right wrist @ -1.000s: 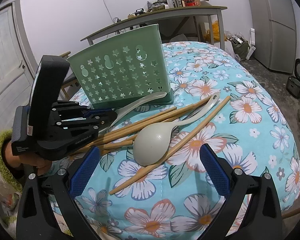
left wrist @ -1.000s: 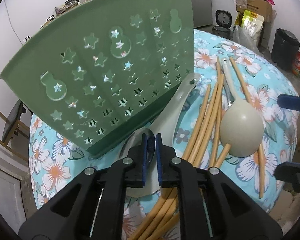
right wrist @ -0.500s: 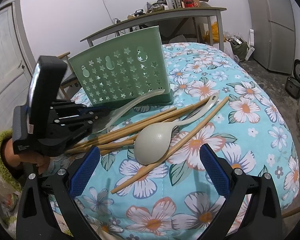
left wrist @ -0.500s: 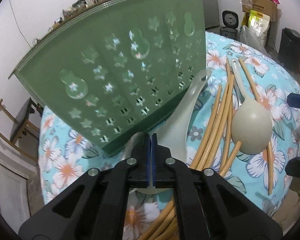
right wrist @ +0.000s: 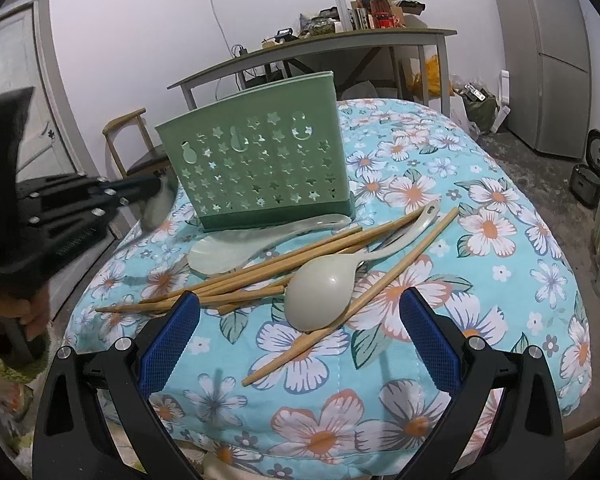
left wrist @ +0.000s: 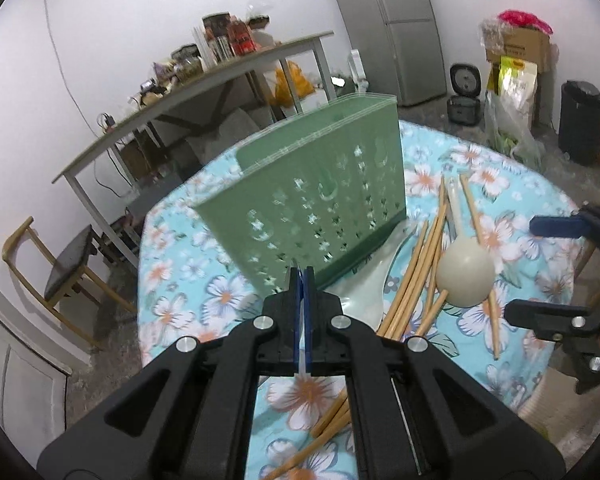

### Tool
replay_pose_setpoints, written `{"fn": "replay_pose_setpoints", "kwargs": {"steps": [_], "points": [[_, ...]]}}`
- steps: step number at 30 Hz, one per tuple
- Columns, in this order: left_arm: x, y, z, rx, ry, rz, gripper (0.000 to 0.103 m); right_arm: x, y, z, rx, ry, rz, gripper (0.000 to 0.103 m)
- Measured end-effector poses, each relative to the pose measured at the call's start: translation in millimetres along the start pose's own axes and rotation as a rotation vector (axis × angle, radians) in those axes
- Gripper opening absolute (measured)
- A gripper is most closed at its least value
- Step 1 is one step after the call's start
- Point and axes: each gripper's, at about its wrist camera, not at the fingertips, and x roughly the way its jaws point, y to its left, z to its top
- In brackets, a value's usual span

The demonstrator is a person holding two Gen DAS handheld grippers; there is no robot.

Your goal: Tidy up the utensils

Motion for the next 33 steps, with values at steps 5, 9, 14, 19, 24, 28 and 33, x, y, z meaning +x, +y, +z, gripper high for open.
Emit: {"fn": "replay_pose_setpoints", "kwargs": {"steps": [5, 9, 14, 19, 24, 28, 33], "points": [[-30.0, 12.9, 3.6, -0.041, -0.062, 0.029, 0.001, -6.1, 7.2, 0.9, -0.013, -0.014, 0.001, 0.097], [-46.6, 26.5, 3.8, -0.087, -0.100, 0.042, 0.001, -12.4, 13.8, 1.0, -0.025, -0.026, 0.001, 0.097], [-64.4, 43.2, 2.5, -0.140, -0.158, 0.060, 0.001, -16.3, 20.7, 2.7, -0.037, -0.033, -0.001, 0.097], [-75.5, 59.0, 0.1, -0.199, -0.193, 0.063, 0.001, -19.7, 28.2, 3.8, -0.047, -0.037, -0.001, 0.097], [-84.7, 77.1, -4.0, -0.270, -0.228, 0.083, 0.001, -24.5, 30.9, 5.4, -0.057, -0.053, -0.009, 0.097], [-89.7, 90.0, -6.2, -0.320, -0.245, 0.098, 0.001, -24.8, 29.9, 11.9, -0.063, -0.064, -0.001, 0.097], [-91.3, 103.2, -12.6, -0.376, -0.260, 0.116, 0.001, -14.7, 42.6, 25.1, -0.119, -0.064, 0.032, 0.091]]}}
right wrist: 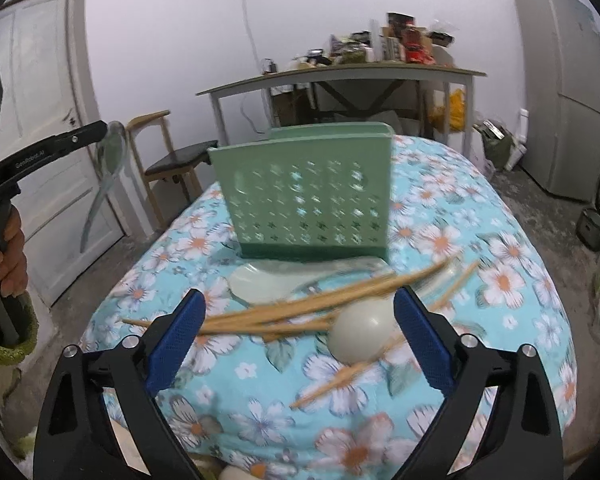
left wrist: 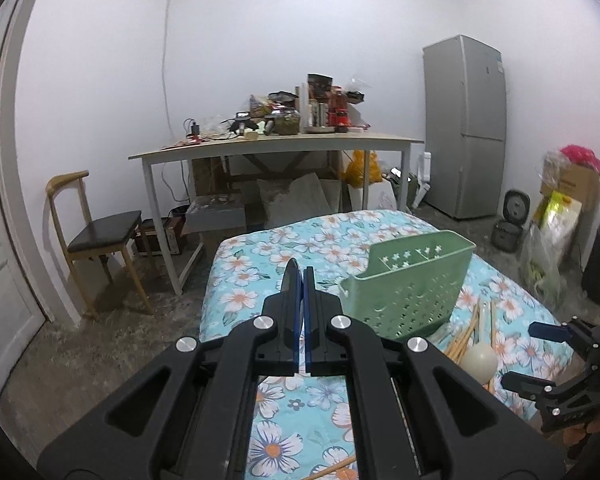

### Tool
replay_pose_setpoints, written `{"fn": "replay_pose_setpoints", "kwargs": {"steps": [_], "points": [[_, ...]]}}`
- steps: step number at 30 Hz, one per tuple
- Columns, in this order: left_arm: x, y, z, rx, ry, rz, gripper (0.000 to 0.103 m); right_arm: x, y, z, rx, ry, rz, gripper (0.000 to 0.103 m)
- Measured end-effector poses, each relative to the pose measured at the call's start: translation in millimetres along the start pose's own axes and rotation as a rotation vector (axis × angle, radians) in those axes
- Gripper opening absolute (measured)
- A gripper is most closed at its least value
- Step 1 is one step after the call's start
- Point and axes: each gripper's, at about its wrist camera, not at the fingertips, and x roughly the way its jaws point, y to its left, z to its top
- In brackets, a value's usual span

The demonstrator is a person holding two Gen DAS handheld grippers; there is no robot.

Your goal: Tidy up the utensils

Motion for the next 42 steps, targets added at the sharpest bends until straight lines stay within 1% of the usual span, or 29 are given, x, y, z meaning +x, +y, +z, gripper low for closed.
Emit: {"fn": "replay_pose_setpoints", "kwargs": {"steps": [3, 5, 6, 8, 13, 16, 17, 19, 21, 22, 24, 26, 30, 34, 37, 41, 42], "points": [[2.7, 8.5, -1.4, -0.030, -0.002, 0.005, 0.001, 12.0, 12.5, 11.6, -0.049, 0.002, 0.022, 0.084], [4.9, 13.9, -2.2, -0.047, -0.003, 0.006, 0.001, 27.2, 24.2, 17.5, -0.101, 0.018, 0.038, 0.077], [6.2, 16.6, -2.5, -0.057, -0.004, 0.004, 0.001, 35.9, 30.2, 18.5, -0.128, 0.036, 0.044, 0.075], [7.6, 20.4, -3.0, -0.075, -0.008, -0.001, 0.001, 52.6, 40.5, 20.3, -0.182, 0.073, 0.047, 0.067], [10.9, 30.8, -4.2, -0.105, -0.016, -0.009, 0.001, 97.8, 75.2, 14.0, -0.395, 0.192, 0.027, 0.053], [14.2, 36.5, -6.0, -0.119, -0.016, -0.015, 0.001, 121.3, 94.9, 2.9, -0.532, 0.258, -0.022, 0.045], [15.1, 38.0, -7.7, -0.125, -0.016, -0.018, 0.001, 126.9, 97.7, -0.3, -0.559, 0.276, -0.035, 0.041], [18.2, 41.0, -9.5, -0.136, -0.013, -0.025, 0.001, 141.6, 104.8, -7.3, -0.620, 0.321, -0.081, 0.039], [20.4, 45.7, -10.4, -0.144, -0.010, -0.031, 0.001, 148.0, 111.0, -12.4, -0.660, 0.333, -0.112, 0.037], [21.6, 46.3, -10.9, -0.147, -0.008, -0.034, 0.001, 148.2, 114.8, -13.6, -0.677, 0.325, -0.133, 0.037], [23.8, 48.2, -12.1, -0.150, -0.006, -0.038, 0.001, 149.4, 119.7, -15.3, -0.699, 0.323, -0.161, 0.032], [24.4, 50.2, -11.9, -0.156, -0.006, -0.042, 0.001, 151.0, 124.5, -18.4, -0.701, 0.326, -0.185, 0.014], [23.5, 50.2, -11.5, -0.161, -0.011, -0.046, 0.001, 144.9, 129.2, -21.6, -0.707, 0.289, -0.233, 0.008], [20.1, 49.4, -9.8, -0.157, -0.019, -0.049, 0.001, 124.9, 126.1, -7.5, -0.656, 0.227, -0.244, 0.005], [17.2, 48.2, -9.1, -0.154, -0.026, -0.051, 0.001, 100.8, 114.6, 9.5, -0.575, 0.171, -0.238, 0.004], [14.6, 44.9, -4.5, -0.152, -0.040, -0.057, 0.001, 62.3, 81.8, 40.0, -0.416, 0.109, -0.212, 0.003], [14.3, 44.3, -2.8, -0.154, -0.043, -0.062, 0.001, 59.5, 73.1, 50.2, -0.382, 0.099, -0.201, 0.003]]}}
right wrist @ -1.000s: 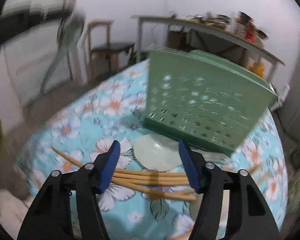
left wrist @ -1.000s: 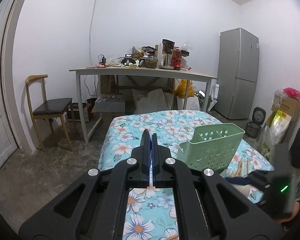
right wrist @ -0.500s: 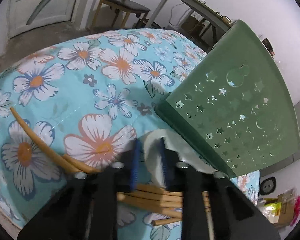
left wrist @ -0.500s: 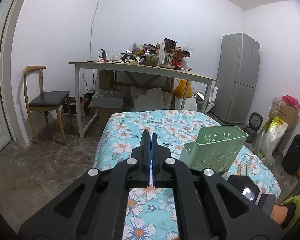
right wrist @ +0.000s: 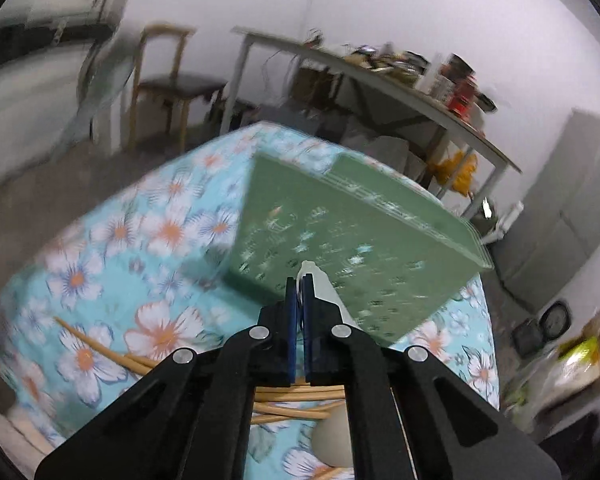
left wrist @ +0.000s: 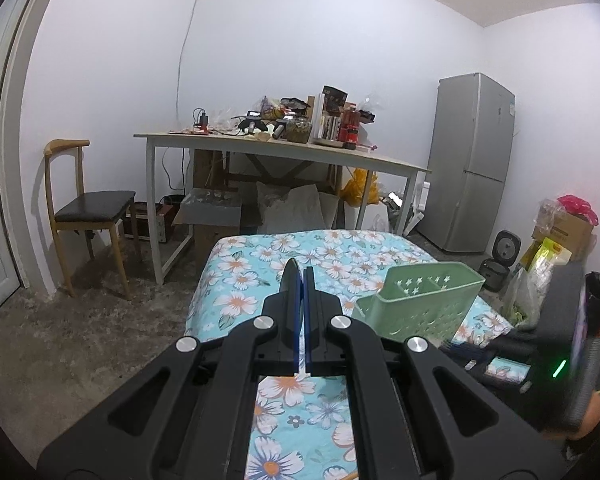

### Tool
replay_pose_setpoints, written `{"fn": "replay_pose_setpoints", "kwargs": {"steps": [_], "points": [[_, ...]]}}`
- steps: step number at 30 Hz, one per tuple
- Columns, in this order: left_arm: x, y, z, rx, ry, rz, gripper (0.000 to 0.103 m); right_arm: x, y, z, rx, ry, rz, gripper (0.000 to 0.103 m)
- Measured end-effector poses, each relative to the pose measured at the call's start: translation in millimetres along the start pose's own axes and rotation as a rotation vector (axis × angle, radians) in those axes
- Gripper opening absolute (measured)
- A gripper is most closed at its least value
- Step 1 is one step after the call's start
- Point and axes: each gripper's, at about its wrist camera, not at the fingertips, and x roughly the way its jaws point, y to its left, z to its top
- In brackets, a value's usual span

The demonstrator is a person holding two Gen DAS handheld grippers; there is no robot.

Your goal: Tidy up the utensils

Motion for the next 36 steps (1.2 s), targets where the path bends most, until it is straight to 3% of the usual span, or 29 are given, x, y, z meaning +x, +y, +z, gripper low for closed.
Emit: {"fn": "replay_pose_setpoints", "kwargs": {"steps": [4, 10, 19, 28, 32, 36], "points": [[1.3, -4.9, 11.4, -0.012, -0.021, -0.032, 0.001, -21.0, -43.4, 3.0, 0.133, -0.042, 0.032, 0.003], [6.3, -10.0, 37.6, -0.080, -0.066, -0.124, 0.001, -36.1, -75.7, 8.8, 0.238, -0.090, 0.065, 0.003], [26.1, -22.0, 80.5, -0.255, -0.173, -0.323, 0.000, -52.4, -108.4, 6.8, 0.323, -0.151, 0.117, 0.003], [73.4, -20.9, 94.6, -0.479, -0.178, -0.480, 0.000, -45.4, -129.0, -0.6, 0.383, -0.157, 0.138, 0.003], [105.9, -17.9, 85.5, -0.628, -0.138, -0.557, 0.000, -38.5, -137.7, -4.6, 0.404, -0.148, 0.142, 0.003], [125.9, -23.7, 77.5, -0.682, -0.111, -0.592, 0.000, -32.6, -146.0, -8.7, 0.426, -0.141, 0.151, 0.003]]}}
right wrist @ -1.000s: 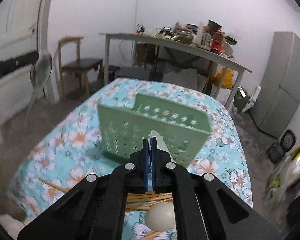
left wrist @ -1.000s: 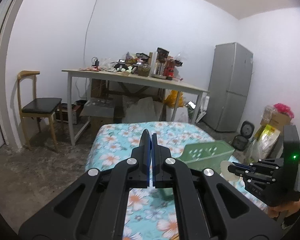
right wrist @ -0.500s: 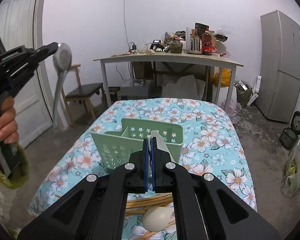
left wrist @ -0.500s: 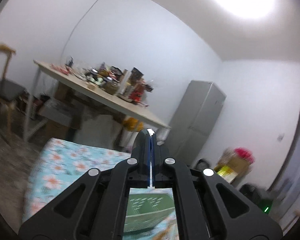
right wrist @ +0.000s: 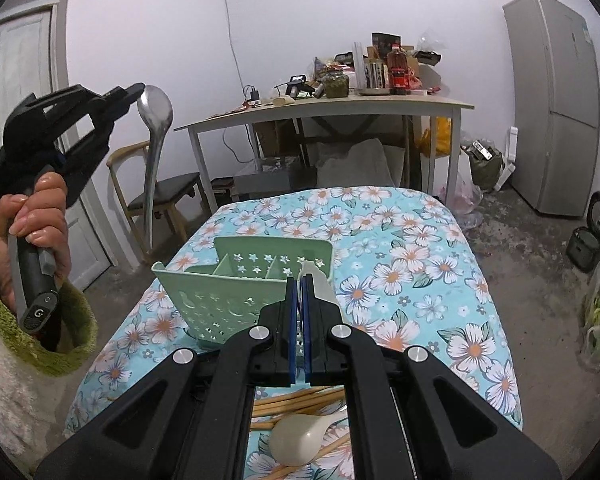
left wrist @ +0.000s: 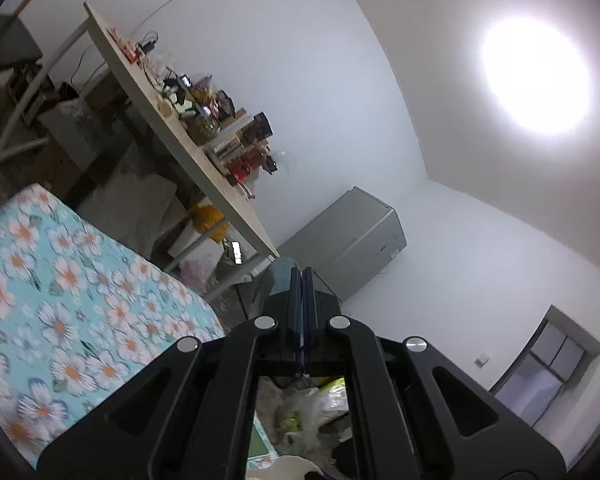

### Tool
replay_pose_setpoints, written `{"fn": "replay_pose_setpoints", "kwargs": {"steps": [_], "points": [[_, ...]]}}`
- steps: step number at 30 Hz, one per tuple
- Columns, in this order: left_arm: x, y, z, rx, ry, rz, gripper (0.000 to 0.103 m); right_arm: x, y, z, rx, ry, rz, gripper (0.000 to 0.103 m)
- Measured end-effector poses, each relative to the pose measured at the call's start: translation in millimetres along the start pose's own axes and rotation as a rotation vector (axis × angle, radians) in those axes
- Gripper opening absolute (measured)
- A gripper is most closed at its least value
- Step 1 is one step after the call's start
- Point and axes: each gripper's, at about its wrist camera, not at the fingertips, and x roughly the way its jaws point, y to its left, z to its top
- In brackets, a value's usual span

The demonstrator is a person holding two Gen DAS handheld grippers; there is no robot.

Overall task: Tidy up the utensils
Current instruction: 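Lift the green caddy with the right tool while the left tool holds the spoon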

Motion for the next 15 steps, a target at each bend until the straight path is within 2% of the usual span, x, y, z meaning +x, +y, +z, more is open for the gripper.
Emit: {"fn": "replay_pose_setpoints", "kwargs": {"steps": [8, 15], "points": [[15.7, 11.3, -4.5, -0.061, 0.015, -0.063, 0.000, -4.9, -12.0, 3.0, 0.025, -0.024, 0.001, 0.003], [20.9, 28.3, -17.6, -0.105, 0.028, -0.081, 0.000, -25.0, -21.2, 13.3, 0.033, -0.080, -0.026, 0.003]]}}
